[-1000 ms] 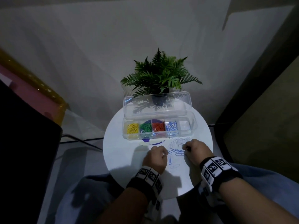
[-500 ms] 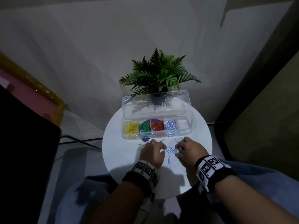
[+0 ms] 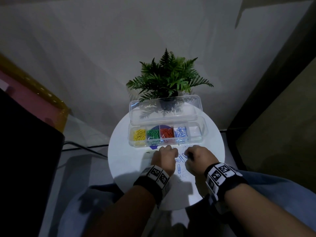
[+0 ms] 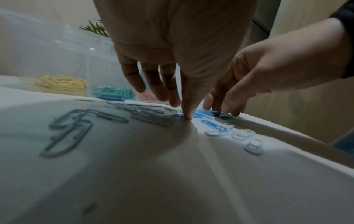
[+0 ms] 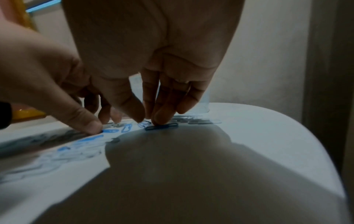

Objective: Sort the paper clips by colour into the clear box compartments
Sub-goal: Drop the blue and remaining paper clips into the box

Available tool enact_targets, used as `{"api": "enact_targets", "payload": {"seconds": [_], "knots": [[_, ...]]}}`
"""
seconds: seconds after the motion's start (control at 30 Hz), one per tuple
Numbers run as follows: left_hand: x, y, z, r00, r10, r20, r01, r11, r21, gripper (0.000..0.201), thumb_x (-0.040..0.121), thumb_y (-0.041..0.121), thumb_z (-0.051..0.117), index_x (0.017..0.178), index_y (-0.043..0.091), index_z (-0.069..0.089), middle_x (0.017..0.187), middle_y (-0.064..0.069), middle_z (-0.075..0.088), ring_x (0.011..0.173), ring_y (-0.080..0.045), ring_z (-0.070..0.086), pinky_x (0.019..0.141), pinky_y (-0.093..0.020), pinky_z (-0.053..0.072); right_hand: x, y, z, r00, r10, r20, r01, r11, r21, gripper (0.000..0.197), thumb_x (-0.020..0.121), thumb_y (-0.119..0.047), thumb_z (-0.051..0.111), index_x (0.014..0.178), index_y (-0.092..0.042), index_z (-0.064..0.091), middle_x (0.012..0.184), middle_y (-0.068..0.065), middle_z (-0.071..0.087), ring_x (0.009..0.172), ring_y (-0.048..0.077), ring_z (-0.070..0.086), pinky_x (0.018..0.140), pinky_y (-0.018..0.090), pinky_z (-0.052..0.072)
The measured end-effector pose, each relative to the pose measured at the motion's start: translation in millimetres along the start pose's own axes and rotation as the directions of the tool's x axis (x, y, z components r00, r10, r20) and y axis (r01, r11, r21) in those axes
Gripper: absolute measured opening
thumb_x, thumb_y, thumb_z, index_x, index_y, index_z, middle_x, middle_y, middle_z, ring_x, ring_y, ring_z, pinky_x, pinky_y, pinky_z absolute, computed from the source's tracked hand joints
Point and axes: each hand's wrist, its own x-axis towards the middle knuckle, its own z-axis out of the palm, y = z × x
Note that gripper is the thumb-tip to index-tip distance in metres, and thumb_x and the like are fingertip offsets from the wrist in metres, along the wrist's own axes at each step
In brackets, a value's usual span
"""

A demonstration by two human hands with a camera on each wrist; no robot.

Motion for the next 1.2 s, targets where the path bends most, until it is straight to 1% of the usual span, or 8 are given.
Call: {"api": "enact_targets", "payload": {"seconds": [0.33,0.47,0.57,0.73,0.87,0.97,1.1,1.2], "knots": [[8,11,-4,0.995,-0.008,0.103,-0.017,0.973,0.232,0.027,0.095,0.028,0.048,0.119,0.016,0.056,0.122,-0.005,0.050,0.117,-0.024,0.046,0.090,-0.036,0.039,13,5,6,0.998,-0.032,0.063,0.040,0.990,-0.138,0.016,0.083,-0.018,0.058,0.094,-0.014,0.069,0.103,0.005,0.059,0.095,0.026,0.061,0.083,0.033,0.049],[11,11,-4,0.992,-0.002,0.127,-0.032,0.964,0.264,0.027,0.098,0.016,0.040,0.122,0.011,0.051,0.127,-0.008,0.046,0.120,-0.025,0.043,0.094,-0.037,0.038,15,7,5,0.995,-0.002,0.103,0.014,0.993,-0.117,0.014,0.086,-0.020,0.060,0.095,-0.010,0.065,0.108,0.007,0.053,0.095,0.027,0.060,0.086,0.036,0.049],[15,10,-2,0.996,0.024,0.085,-0.039,0.982,0.185,0.026,0.094,0.009,0.040,0.115,0.013,0.054,0.126,-0.007,0.048,0.121,-0.024,0.044,0.093,-0.036,0.039,15,10,7,0.992,-0.009,0.125,0.021,0.995,-0.098,0.016,0.088,-0.021,0.059,0.095,-0.008,0.063,0.109,0.009,0.052,0.094,0.027,0.060,0.084,0.033,0.047],[16,4,-12,0.995,0.101,-0.009,-0.102,0.987,-0.126,0.019,0.092,0.006,0.036,0.101,0.018,0.048,0.100,-0.005,0.055,0.093,-0.024,0.054,0.075,-0.032,0.040,10,15,-4,0.999,0.017,0.046,-0.021,0.996,0.085,0.007,0.086,-0.016,0.057,0.084,-0.010,0.061,0.092,0.005,0.057,0.085,0.022,0.059,0.076,0.025,0.043],[16,-2,-3,0.980,0.179,0.091,-0.168,0.978,-0.121,0.033,0.089,0.002,0.040,0.108,0.021,0.058,0.110,-0.003,0.052,0.105,-0.021,0.051,0.085,-0.028,0.040,8,24,-20,0.997,0.070,-0.009,-0.067,0.977,0.205,0.017,0.081,-0.014,0.064,0.069,-0.019,0.053,0.073,-0.001,0.058,0.068,0.014,0.053,0.055,0.013,0.035],[17,-1,2,0.976,0.184,0.121,-0.183,0.983,-0.018,0.035,0.093,0.006,0.042,0.119,0.021,0.059,0.118,-0.003,0.052,0.112,-0.021,0.051,0.092,-0.033,0.043,7,26,-26,0.995,0.083,0.055,-0.089,0.989,0.119,0.023,0.077,-0.015,0.067,0.061,-0.024,0.053,0.073,-0.003,0.059,0.073,0.014,0.055,0.065,0.018,0.038],[14,-6,2,0.971,0.210,0.114,-0.226,0.963,0.149,0.028,0.091,0.014,0.047,0.114,0.017,0.062,0.113,-0.003,0.056,0.109,-0.024,0.052,0.090,-0.035,0.045,7,21,-20,0.990,0.060,0.124,-0.055,0.998,-0.043,0.012,0.077,-0.018,0.064,0.068,-0.025,0.060,0.079,-0.001,0.061,0.088,0.019,0.062,0.074,0.024,0.045],[12,-11,-1,0.968,0.224,0.116,-0.247,0.935,0.254,0.024,0.094,0.025,0.048,0.112,0.014,0.060,0.114,-0.004,0.056,0.110,-0.024,0.050,0.090,-0.036,0.043,4,14,-15,0.991,0.043,0.125,-0.023,0.987,-0.157,0.006,0.079,-0.020,0.064,0.084,-0.020,0.068,0.099,0.003,0.063,0.098,0.023,0.060,0.081,0.028,0.047]]}}
